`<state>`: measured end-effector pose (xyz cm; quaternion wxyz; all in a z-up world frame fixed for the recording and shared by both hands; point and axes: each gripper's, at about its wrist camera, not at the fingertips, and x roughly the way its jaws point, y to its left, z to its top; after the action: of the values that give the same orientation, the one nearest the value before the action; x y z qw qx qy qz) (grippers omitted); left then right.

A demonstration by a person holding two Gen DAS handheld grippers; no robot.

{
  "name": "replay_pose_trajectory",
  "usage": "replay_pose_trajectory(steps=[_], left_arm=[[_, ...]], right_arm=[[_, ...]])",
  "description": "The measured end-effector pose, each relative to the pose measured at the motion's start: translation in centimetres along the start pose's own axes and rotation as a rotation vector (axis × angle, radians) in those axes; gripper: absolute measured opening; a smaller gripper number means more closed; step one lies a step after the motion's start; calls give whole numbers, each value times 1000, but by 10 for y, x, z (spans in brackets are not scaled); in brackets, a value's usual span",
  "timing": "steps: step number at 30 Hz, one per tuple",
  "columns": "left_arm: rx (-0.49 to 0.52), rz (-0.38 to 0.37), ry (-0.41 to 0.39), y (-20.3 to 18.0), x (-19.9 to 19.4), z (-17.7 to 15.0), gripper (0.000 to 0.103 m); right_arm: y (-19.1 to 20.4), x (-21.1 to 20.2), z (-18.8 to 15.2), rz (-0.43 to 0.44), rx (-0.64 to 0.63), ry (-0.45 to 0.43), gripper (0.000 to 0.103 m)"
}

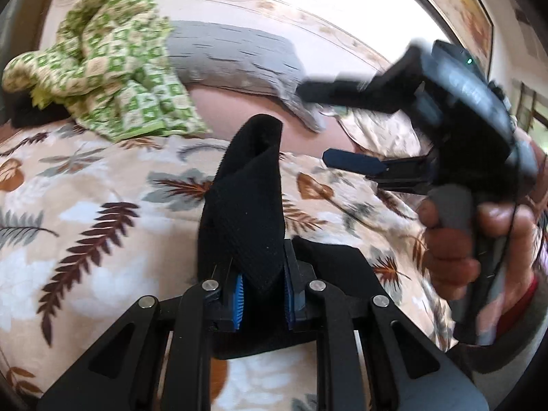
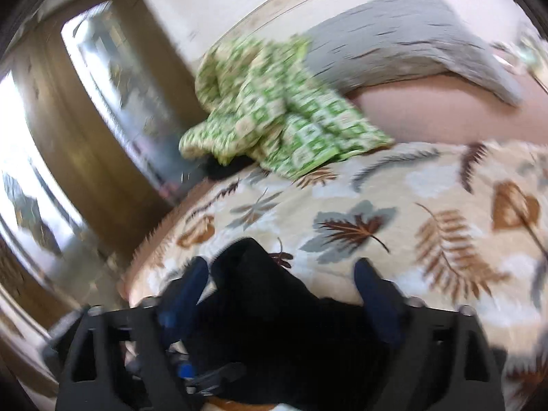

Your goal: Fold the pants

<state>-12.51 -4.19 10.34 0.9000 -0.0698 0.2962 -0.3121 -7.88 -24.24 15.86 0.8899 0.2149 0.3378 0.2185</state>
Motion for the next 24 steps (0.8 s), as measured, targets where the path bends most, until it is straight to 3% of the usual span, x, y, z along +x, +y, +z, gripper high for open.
replay_pose_trajectory(steps=[3, 7, 9, 11, 12, 13, 15, 18, 24], left_arm=[[43, -2, 10, -18, 7, -6, 15], [112, 8, 22, -39, 13, -15, 15], [144, 16, 33, -47, 15, -20, 15], [160, 27, 47, -52, 14, -24, 15], [160, 28, 67, -51, 14, -25, 16], [153, 12, 77, -49, 11, -24, 18], [138, -31, 87, -44, 1, -22, 34], [117, -82, 83, -37, -16, -16, 48], [154, 11, 54, -24, -20, 2, 48]], right_arm=[[-10, -10, -7, 53, 95, 19, 99], [-19, 9, -26, -53, 156, 126, 99], [-25, 16, -36, -53, 186, 151, 97], [-29, 22, -43, -83, 174, 163, 67], [-31, 23, -46, -113, 162, 169, 39], [-34, 20, -48, -106, 160, 166, 30], [-40, 14, -50, -81, 161, 153, 19], [-45, -9, -48, -115, 128, 97, 16], [-74, -60, -44, -162, 133, 22, 15]])
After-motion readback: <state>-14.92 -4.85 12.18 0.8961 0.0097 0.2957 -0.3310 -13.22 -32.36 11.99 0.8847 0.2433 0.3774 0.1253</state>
